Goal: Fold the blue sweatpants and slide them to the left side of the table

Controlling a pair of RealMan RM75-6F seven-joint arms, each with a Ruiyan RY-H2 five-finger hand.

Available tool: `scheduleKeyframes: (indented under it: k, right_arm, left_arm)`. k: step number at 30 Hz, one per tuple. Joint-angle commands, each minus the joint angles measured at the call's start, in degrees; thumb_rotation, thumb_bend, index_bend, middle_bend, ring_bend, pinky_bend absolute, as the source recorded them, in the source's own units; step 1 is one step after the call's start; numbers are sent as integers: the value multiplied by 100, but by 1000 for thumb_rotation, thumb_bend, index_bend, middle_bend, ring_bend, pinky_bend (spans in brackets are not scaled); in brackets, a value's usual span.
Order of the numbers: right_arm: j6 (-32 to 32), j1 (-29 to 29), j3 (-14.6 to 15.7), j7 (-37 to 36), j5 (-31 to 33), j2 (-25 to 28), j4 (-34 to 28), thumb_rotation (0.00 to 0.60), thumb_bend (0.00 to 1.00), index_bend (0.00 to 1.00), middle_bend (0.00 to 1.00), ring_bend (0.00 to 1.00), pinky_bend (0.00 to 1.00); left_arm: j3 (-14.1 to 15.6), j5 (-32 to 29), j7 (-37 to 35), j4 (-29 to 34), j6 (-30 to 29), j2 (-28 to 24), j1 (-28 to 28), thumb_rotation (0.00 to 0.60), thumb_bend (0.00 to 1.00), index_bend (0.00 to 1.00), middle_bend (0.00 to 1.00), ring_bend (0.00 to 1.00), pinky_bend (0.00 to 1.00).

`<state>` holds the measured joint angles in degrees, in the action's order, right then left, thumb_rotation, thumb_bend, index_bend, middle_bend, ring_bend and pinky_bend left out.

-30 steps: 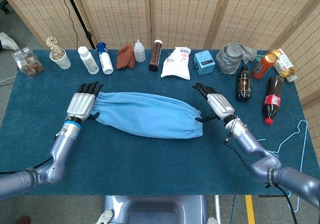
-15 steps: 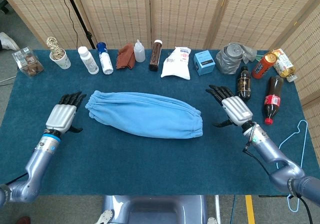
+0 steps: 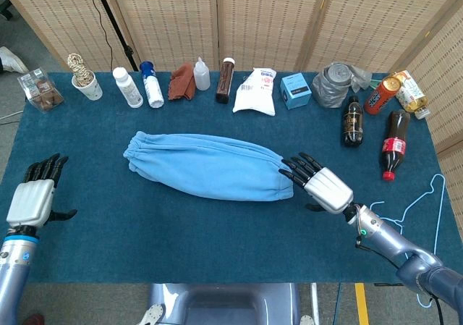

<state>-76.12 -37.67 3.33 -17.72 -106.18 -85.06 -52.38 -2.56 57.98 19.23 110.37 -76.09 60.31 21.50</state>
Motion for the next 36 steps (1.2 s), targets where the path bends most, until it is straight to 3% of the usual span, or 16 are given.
scheduleKeyframes:
  k: [1, 10, 28, 32, 36]
  right_arm:
    - [-64, -88, 15, 164, -96, -188, 141, 600, 0, 0, 0, 0, 0]
    - [21, -312, -43, 552, -93, -617, 364, 600, 0, 6, 0, 0, 0]
    - [425, -713, -86, 887, 61, -1387, 1179, 600, 6, 89, 0, 0, 70]
    - [460, -809, -76, 1053, 52, -1568, 1438, 600, 118, 133, 12, 0, 126]
    - [486, -815, -49, 1028, 104, -1755, 1702, 600, 290, 224, 60, 0, 198]
  left_arm:
    - [112, 193, -69, 181, -333, -75, -268, 600, 10, 0, 0, 0, 0]
    - [107, 449, 153, 282, -835, -40, -599, 600, 10, 0, 0, 0, 0]
    - [-50, 556, -42, 255, -747, -111, -785, 600, 10, 0, 0, 0, 0]
    - [-73, 593, -78, 260, -724, -134, -816, 600, 10, 0, 0, 0, 0]
    - [-86, 629, -129, 253, -701, -152, -853, 600, 10, 0, 0, 0, 0]
